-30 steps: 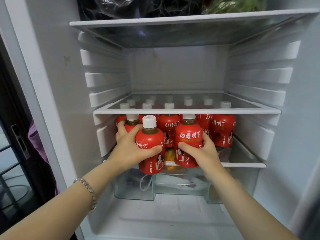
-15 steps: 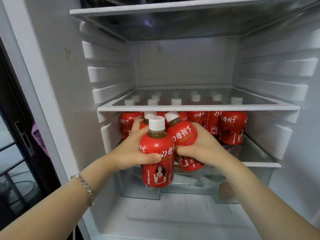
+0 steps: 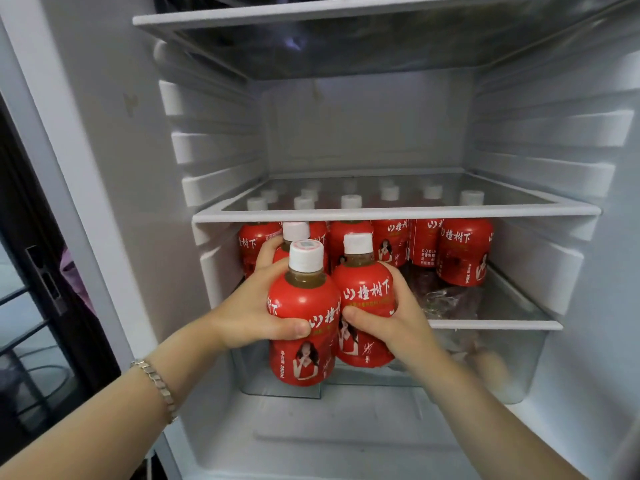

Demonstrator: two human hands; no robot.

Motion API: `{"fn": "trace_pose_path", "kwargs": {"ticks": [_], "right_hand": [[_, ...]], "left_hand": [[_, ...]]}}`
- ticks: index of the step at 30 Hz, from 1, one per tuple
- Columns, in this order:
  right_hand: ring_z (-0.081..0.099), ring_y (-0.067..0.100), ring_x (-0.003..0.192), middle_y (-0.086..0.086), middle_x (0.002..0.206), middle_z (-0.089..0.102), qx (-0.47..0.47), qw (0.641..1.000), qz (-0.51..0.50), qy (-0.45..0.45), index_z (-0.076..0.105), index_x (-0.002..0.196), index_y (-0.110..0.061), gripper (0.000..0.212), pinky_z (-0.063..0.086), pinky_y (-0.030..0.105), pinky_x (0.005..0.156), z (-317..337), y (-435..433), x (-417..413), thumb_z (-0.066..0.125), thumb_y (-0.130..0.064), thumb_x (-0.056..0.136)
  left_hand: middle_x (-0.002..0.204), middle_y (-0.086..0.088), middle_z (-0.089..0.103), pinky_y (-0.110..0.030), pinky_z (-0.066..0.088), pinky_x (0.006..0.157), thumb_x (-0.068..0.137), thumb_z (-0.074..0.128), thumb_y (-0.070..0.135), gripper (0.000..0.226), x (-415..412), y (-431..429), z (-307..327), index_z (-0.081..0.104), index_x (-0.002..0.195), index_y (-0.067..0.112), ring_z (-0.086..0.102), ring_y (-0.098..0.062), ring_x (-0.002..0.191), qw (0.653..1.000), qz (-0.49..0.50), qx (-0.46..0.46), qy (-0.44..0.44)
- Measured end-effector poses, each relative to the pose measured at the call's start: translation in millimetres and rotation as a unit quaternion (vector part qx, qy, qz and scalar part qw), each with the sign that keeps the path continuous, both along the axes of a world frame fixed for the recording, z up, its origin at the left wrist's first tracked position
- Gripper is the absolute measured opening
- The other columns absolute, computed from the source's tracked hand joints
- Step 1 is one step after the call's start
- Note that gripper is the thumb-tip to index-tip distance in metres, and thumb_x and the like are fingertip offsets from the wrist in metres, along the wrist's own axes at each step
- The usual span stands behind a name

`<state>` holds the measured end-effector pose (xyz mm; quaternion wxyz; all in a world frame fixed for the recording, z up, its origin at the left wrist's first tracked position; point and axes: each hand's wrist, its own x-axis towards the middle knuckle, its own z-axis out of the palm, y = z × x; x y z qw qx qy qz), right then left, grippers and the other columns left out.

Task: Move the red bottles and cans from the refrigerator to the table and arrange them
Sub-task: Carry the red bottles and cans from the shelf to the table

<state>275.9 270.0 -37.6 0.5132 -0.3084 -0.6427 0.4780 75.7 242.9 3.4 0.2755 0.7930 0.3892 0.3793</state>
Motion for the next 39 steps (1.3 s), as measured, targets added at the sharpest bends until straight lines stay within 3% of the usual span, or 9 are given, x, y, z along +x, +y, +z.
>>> {"fn": "trace_pose_path", "kwargs": {"ticks": [5, 10, 14, 18, 24, 30, 35, 37, 39], "right_hand": [[0.064, 0.005, 0.095, -0.005, 0.111, 0.06, -0.006, 0.999, 0.036, -0.016, 0.045, 0.109, -0.04, 0.076, 0.054, 0.016, 0.072, 1.9, 3.5, -2.6, 0.078, -0.041, 0.041], [0.065, 0.011, 0.097, 0.002, 0.113, 0.061, -0.03, 0.998, 0.063, 0.003, 0.047, 0.114, -0.035, 0.079, 0.055, 0.024, 0.076, 0.8, -0.5, -3.2, 0.08, -0.036, 0.042], [0.067, 0.011, 0.093, -0.001, 0.107, 0.065, -0.034, 0.995, 0.092, 0.0, 0.051, 0.111, -0.034, 0.08, 0.055, 0.026, 0.075, 11.4, -9.7, -4.2, 0.08, -0.034, 0.036], [0.067, 0.013, 0.093, -0.001, 0.106, 0.066, -0.041, 0.993, 0.112, -0.02, 0.052, 0.107, -0.033, 0.082, 0.054, 0.027, 0.076, 17.1, -16.6, -14.7, 0.081, -0.034, 0.031], [0.069, 0.002, 0.079, -0.007, 0.092, 0.069, -0.05, 0.971, 0.23, -0.046, 0.055, 0.101, -0.032, 0.071, 0.054, 0.018, 0.065, 7.9, -47.8, -39.1, 0.085, -0.016, 0.038], [0.069, 0.004, 0.078, -0.006, 0.09, 0.069, -0.066, 0.921, 0.379, -0.066, 0.053, 0.103, -0.029, 0.08, 0.054, 0.018, 0.065, -14.0, -110.5, -74.4, 0.081, -0.029, 0.029], [0.069, 0.004, 0.078, -0.002, 0.096, 0.067, -0.068, 0.847, 0.518, -0.098, 0.052, 0.105, -0.027, 0.079, 0.055, 0.019, 0.067, -36.3, -188.0, -99.3, 0.08, -0.029, 0.031], [0.069, 0.002, 0.075, -0.003, 0.093, 0.067, -0.074, 0.819, 0.56, -0.099, 0.052, 0.104, -0.026, 0.079, 0.055, 0.017, 0.064, -43.4, -220.2, -106.2, 0.08, -0.028, 0.03], [0.069, 0.003, 0.077, -0.003, 0.094, 0.067, -0.073, 0.786, 0.605, -0.105, 0.052, 0.106, -0.025, 0.08, 0.055, 0.018, 0.066, -49.2, -260.9, -113.9, 0.081, -0.028, 0.032]], "left_hand": [[0.143, -0.004, 0.019, -0.051, 0.042, 0.103, 0.037, 0.075, 0.078, 0.068, 1.9, -6.6, -4.4, 0.061, 0.1, 0.058, 0.034, -0.033, 0.134, 0.998, -0.007, -0.001, -0.055], [0.141, 0.001, 0.02, -0.053, 0.041, 0.103, 0.036, 0.076, 0.076, 0.071, 4.3, -17.7, -2.1, 0.061, 0.102, 0.056, 0.033, -0.032, 0.134, 0.997, 0.004, -0.016, -0.076], [0.142, -0.012, 0.024, -0.048, 0.049, 0.095, 0.033, 0.082, 0.071, 0.085, -1.0, -33.2, 0.4, 0.061, 0.108, 0.035, 0.044, -0.036, 0.126, 0.99, 0.008, -0.054, -0.126], [0.143, -0.022, 0.029, -0.047, 0.051, 0.092, 0.032, 0.086, 0.065, 0.073, -3.3, -55.0, -7.7, 0.061, 0.1, 0.057, 0.049, -0.038, 0.121, 0.98, 0.022, -0.089, -0.175], [0.14, -0.023, 0.031, -0.041, 0.054, 0.084, 0.031, 0.087, 0.063, 0.077, -9.1, -128.1, -25.4, 0.061, 0.102, 0.048, 0.053, -0.037, 0.117, 0.961, 0.135, -0.081, -0.228], [0.142, -0.017, 0.029, -0.036, 0.054, 0.083, 0.03, 0.086, 0.065, 0.072, 0.5, -238.0, -46.2, 0.061, 0.096, 0.056, 0.052, -0.032, 0.119, 0.918, 0.309, -0.05, -0.243], [0.14, -0.002, 0.029, -0.044, 0.054, 0.088, 0.023, 0.084, 0.068, 0.102, 27.9, -346.3, -68.5, 0.055, 0.113, 0.032, 0.052, -0.029, 0.118, 0.84, 0.473, -0.051, -0.26], [0.138, 0.002, 0.029, -0.047, 0.053, 0.089, 0.022, 0.084, 0.068, 0.103, 39.0, -384.9, -73.5, 0.055, 0.112, 0.028, 0.052, -0.03, 0.117, 0.812, 0.52, -0.049, -0.261], [0.139, 0.006, 0.028, -0.042, 0.054, 0.087, 0.023, 0.083, 0.069, 0.101, 54.9, -431.2, -76.3, 0.055, 0.112, 0.03, 0.053, -0.026, 0.115, 0.78, 0.569, -0.046, -0.258]]}}
